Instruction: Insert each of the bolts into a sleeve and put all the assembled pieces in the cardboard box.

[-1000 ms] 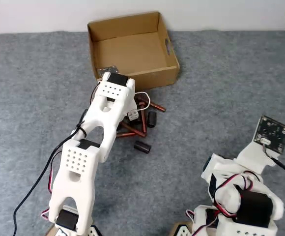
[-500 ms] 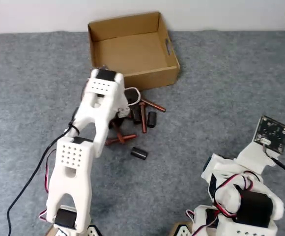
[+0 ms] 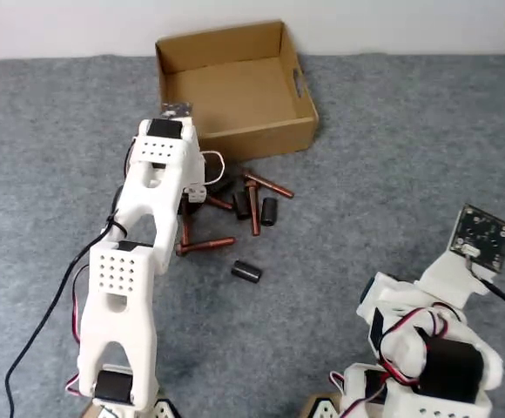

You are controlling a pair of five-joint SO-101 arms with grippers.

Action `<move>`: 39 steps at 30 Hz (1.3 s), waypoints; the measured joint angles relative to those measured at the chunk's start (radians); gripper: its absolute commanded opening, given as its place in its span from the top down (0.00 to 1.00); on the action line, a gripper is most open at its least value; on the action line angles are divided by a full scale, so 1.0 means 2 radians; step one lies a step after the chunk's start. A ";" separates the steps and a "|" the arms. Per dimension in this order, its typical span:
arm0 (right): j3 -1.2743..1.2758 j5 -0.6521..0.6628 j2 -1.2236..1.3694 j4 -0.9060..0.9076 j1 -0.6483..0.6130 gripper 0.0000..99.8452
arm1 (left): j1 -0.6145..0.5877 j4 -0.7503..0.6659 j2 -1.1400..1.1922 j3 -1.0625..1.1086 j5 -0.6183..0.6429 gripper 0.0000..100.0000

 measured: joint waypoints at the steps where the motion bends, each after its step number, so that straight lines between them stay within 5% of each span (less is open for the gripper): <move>1: 0.000 0.000 0.000 0.000 0.000 0.99 | 0.000 0.000 0.003 -0.002 -0.004 0.97; 8: 0.000 0.000 0.000 0.000 0.000 0.99 | -0.008 0.028 0.025 -0.025 0.005 0.85; 19: 0.000 0.000 0.000 0.000 0.000 0.99 | -0.002 0.042 0.035 -0.039 0.017 1.00; 32: -0.008 0.000 0.002 0.000 0.000 0.99 | 0.005 0.042 0.030 -0.041 0.060 1.00; 39: -0.072 0.000 0.000 0.000 0.000 0.99 | 0.009 0.048 -0.092 0.025 0.050 1.00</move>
